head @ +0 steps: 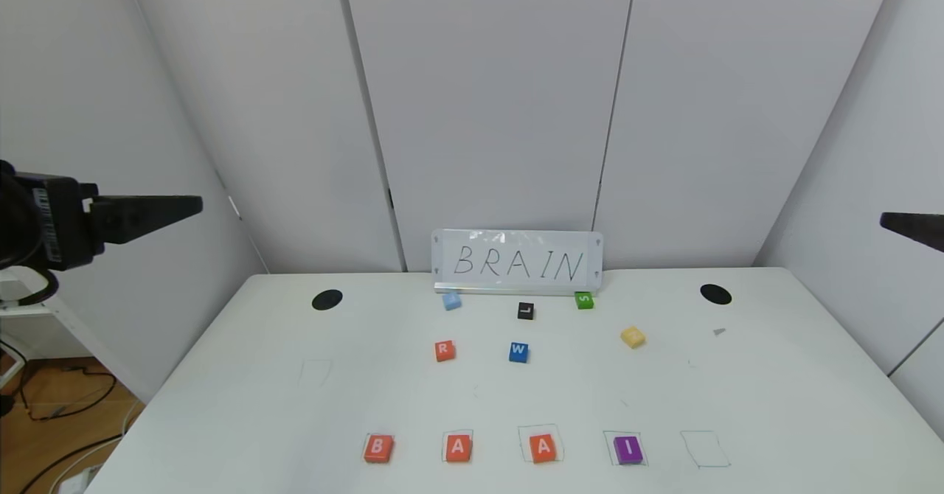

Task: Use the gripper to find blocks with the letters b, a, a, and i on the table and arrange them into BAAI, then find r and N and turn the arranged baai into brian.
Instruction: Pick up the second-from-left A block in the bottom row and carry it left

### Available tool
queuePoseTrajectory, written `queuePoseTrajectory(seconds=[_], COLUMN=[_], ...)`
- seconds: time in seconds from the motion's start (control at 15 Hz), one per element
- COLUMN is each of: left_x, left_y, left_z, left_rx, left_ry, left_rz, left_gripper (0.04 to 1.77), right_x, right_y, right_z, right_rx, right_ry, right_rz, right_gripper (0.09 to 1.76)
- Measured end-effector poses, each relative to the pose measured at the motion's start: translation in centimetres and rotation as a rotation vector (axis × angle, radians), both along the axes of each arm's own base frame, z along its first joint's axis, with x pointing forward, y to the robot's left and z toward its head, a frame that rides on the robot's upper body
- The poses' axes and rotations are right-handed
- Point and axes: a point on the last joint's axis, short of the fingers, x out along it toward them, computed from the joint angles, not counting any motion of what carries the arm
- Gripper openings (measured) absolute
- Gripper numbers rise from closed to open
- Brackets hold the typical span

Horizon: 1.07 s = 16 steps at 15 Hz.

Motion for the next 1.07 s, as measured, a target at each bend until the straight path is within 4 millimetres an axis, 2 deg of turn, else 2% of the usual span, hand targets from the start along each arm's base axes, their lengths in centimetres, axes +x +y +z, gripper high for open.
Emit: queuePoseTrajectory(seconds=[0.4,0.73,1.07], left_x=[4.3,6.6,7.6], left_y=[-0.9,-2.2,-6.2], left_z=[-1.8,-4.1,-5.8], left_rx=[-0.001,0.013,0.064], left_ry=[0.224,0.394,0.501], left_rz=[-0.041,-0.086,-0.136], left_gripper=[1.72,1.72,1.72], right_x=[4.6,6.4,7.1], right_y=[0.5,0.7,0.8], right_z=[-1.7,-2.9,-3.4], right_rx=[0.002,0.0,0.007], right_ry=[0.145,0.25,0.277], right_rz=[0.019,0.028,0.03], right_gripper=[1.71,1.71,1.71])
